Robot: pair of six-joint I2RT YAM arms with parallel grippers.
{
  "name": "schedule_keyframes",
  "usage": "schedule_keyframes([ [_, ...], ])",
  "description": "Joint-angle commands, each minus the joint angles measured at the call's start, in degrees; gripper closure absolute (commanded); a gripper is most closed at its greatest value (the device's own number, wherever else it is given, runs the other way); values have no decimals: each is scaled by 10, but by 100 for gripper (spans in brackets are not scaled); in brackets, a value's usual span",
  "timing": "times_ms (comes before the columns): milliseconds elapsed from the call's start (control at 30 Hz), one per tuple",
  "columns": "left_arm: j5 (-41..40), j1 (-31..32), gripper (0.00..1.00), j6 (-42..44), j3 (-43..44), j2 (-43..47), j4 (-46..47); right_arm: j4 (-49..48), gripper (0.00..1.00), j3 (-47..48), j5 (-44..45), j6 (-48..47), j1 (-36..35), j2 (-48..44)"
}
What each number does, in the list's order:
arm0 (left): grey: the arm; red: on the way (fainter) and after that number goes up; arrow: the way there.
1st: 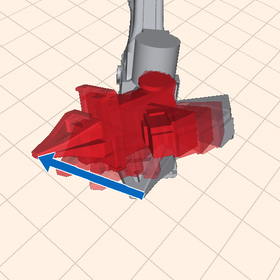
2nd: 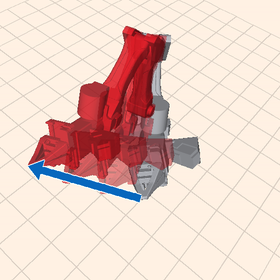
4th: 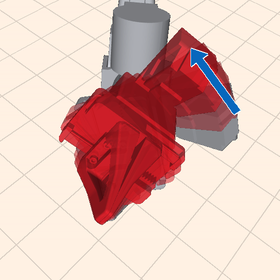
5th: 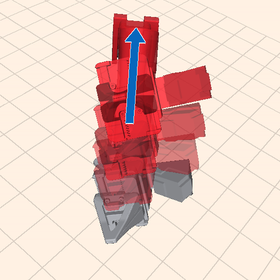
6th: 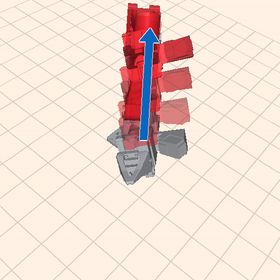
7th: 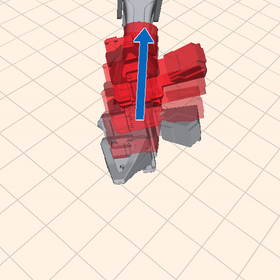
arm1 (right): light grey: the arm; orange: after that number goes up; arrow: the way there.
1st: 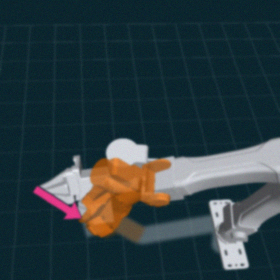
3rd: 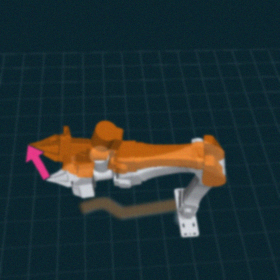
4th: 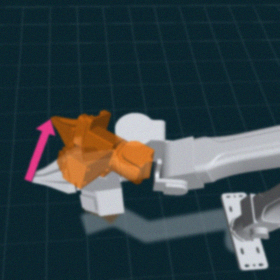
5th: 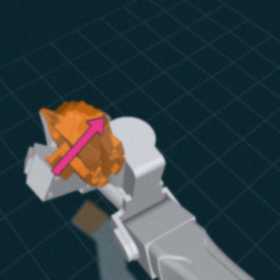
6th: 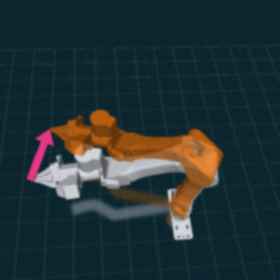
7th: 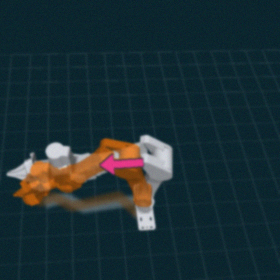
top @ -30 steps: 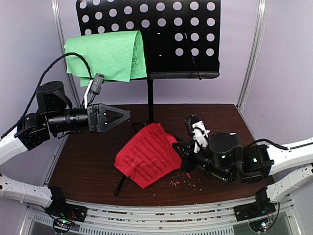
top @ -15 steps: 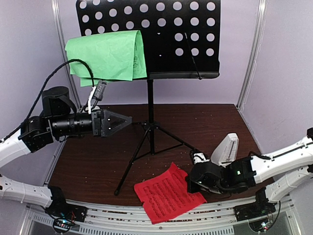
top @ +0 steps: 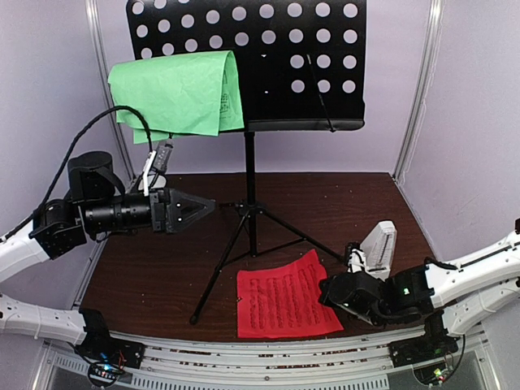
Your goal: Pack up the instrument practice props
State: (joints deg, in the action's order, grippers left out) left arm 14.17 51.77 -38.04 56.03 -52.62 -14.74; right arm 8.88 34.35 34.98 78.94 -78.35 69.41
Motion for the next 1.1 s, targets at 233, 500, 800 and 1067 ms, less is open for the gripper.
schedule_keyframes([
  [233,-2,-25,2,7,-16,32,22,-45,100,25,90,71,12,39],
  [500,83,-39,2,-4,-23,53,98,-19,63,30,101,67,14,18],
  [800,68,-41,3,-23,2,99,123,-18,34,-6,118,11,14,-98],
  [1067,-19,-43,3,-26,32,123,118,-39,29,-7,122,-41,14,-127],
])
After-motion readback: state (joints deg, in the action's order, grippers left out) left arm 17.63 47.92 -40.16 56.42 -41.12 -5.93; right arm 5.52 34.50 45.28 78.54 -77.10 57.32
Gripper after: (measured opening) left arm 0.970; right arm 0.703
